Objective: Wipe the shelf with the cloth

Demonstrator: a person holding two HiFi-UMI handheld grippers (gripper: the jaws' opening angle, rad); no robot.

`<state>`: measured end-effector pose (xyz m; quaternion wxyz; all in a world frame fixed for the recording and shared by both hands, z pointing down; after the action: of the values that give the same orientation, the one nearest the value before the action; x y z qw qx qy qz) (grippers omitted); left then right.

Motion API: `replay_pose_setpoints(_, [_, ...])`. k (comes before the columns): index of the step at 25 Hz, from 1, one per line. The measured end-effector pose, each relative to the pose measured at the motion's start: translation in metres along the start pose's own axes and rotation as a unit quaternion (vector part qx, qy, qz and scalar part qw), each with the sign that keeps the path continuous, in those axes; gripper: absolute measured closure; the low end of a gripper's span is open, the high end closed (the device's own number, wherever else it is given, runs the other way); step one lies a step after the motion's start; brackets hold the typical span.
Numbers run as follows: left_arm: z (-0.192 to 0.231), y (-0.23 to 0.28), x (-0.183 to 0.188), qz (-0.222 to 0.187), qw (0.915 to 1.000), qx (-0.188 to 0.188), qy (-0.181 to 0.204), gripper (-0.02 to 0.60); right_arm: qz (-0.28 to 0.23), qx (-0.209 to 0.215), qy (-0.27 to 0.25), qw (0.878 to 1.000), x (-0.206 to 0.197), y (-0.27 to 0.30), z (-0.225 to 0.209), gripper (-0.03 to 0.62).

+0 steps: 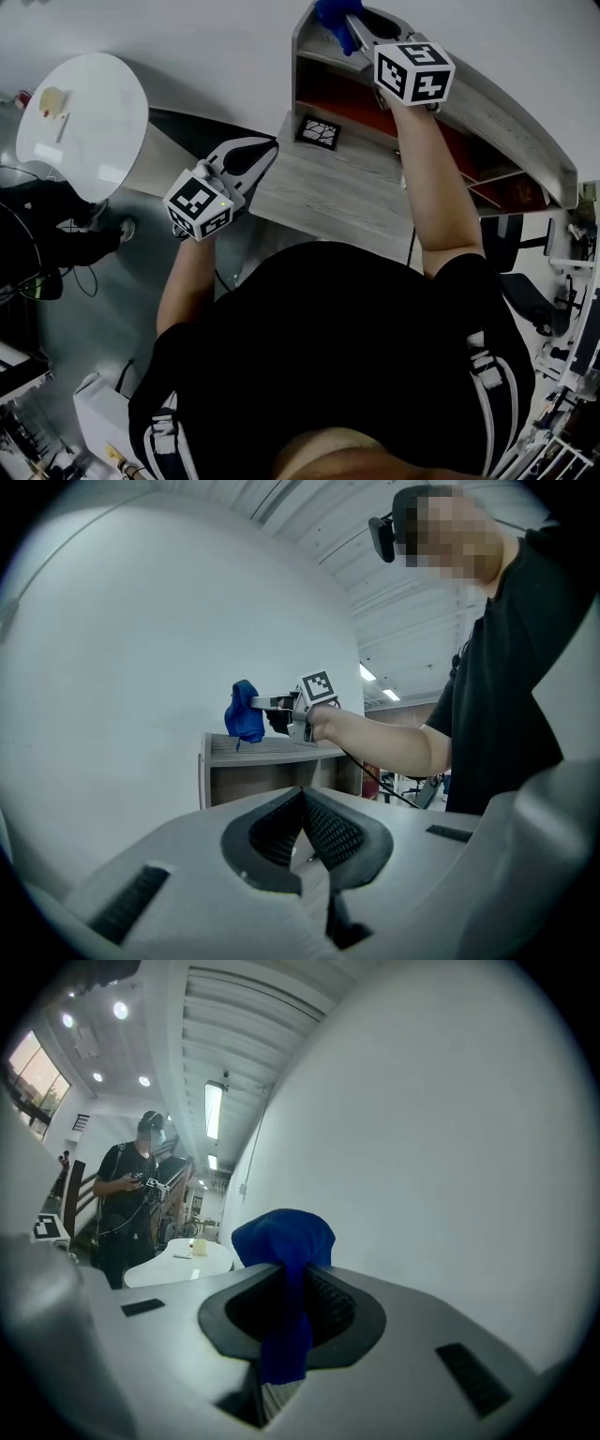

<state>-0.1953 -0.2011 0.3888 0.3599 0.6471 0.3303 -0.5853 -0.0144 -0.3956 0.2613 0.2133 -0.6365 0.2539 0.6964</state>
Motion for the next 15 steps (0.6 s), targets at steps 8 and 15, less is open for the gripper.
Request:
replay_pose_setpoints(8, [0.003, 0.011, -0.01, 0.016, 0.9997, -0.002, -0.017, 0.565, 0.092, -0.003, 0.012, 0.996, -0.024, 0.023, -0.016, 0.536])
replay_pose_setpoints(15, [0.004, 0.013, -0.013, 0.023, 0.9995, -0.007, -0.02, 0.565, 0.16, 0.008, 0.019, 0.987, -0.037, 0.04, -0.026, 0.536])
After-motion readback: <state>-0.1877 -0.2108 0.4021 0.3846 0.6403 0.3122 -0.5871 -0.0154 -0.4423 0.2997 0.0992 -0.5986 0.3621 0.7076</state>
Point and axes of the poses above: the fingertips, and each gripper's own axes: y forward along the fingers, z to its left, x out of its top, the point moved 5 cm from there along -y, backward along the fingers, and after that the axes turned 5 degrees about y, right-handed, at the moved point
